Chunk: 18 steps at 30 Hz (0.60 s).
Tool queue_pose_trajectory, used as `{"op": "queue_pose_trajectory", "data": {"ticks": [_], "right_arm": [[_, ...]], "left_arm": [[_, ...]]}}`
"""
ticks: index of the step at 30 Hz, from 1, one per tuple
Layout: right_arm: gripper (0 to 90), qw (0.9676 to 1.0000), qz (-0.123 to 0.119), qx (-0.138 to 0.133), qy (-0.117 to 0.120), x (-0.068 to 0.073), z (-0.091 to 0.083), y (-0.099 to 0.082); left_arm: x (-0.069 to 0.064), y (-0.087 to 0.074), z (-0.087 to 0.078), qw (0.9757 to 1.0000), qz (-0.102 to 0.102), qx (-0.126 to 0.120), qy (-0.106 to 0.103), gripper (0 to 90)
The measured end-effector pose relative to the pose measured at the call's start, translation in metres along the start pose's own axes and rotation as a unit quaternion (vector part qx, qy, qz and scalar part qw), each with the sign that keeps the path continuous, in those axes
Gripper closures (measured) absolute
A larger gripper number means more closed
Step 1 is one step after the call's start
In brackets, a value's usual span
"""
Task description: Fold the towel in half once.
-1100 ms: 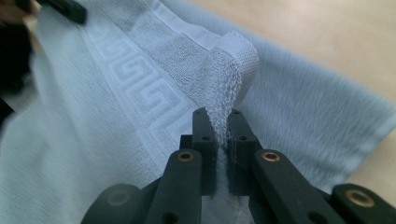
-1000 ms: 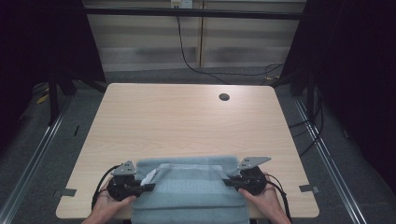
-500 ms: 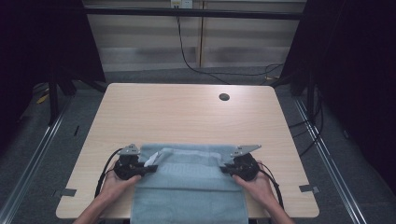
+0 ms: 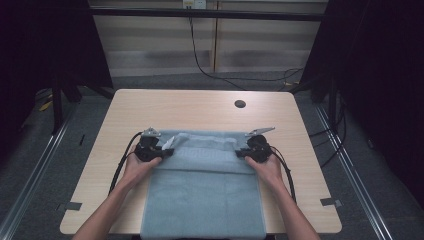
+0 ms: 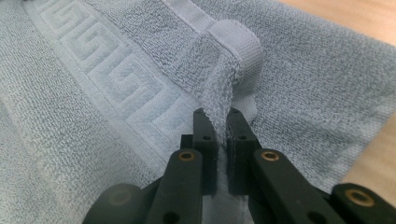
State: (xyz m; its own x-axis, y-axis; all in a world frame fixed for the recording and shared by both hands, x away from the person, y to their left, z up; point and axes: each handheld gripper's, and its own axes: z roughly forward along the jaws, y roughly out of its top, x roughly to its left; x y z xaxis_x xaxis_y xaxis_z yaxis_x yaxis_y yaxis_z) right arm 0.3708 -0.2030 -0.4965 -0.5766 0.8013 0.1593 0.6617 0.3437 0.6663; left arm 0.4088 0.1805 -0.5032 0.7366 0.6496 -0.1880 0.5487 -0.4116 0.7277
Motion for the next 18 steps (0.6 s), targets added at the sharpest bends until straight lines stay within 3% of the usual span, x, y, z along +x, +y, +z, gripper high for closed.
{"op": "queue_pose_trajectory", "data": {"ticks": [3,7,8,10,15,17,18], "right_arm": [[85.4,0.9999,0.013,-0.001,-0.003,-0.007,0.006,0.008],[85.4,0.9995,0.027,-0.013,-0.007,-0.018,0.016,0.018],[85.4,0.9994,0.03,-0.014,-0.007,-0.02,0.018,0.02],[85.4,0.9994,0.027,-0.016,-0.013,-0.023,0.021,0.024],[85.4,0.9991,0.027,-0.025,-0.018,-0.031,0.027,0.03],[85.4,0.9988,0.026,-0.022,-0.034,-0.031,0.03,0.035],[85.3,0.9987,0.025,-0.021,-0.038,-0.03,0.03,0.036]], "left_arm": [[0.007,0.008,0.009,0.9997,-0.004,-0.011,0.021,82.5],[0.017,0.019,0.017,0.999,-0.007,-0.007,0.042,82.4],[0.017,0.019,0.017,0.999,-0.007,-0.007,0.042,82.3],[0.025,0.02,0.019,0.9989,-0.032,-0.017,0.031,82.4],[0.025,0.018,0.02,0.9986,-0.034,-0.025,0.031,82.4],[0.027,0.018,0.019,0.9985,-0.037,-0.025,0.031,82.3],[0.028,0.019,0.019,0.9979,-0.052,-0.029,0.027,82.3]]}}
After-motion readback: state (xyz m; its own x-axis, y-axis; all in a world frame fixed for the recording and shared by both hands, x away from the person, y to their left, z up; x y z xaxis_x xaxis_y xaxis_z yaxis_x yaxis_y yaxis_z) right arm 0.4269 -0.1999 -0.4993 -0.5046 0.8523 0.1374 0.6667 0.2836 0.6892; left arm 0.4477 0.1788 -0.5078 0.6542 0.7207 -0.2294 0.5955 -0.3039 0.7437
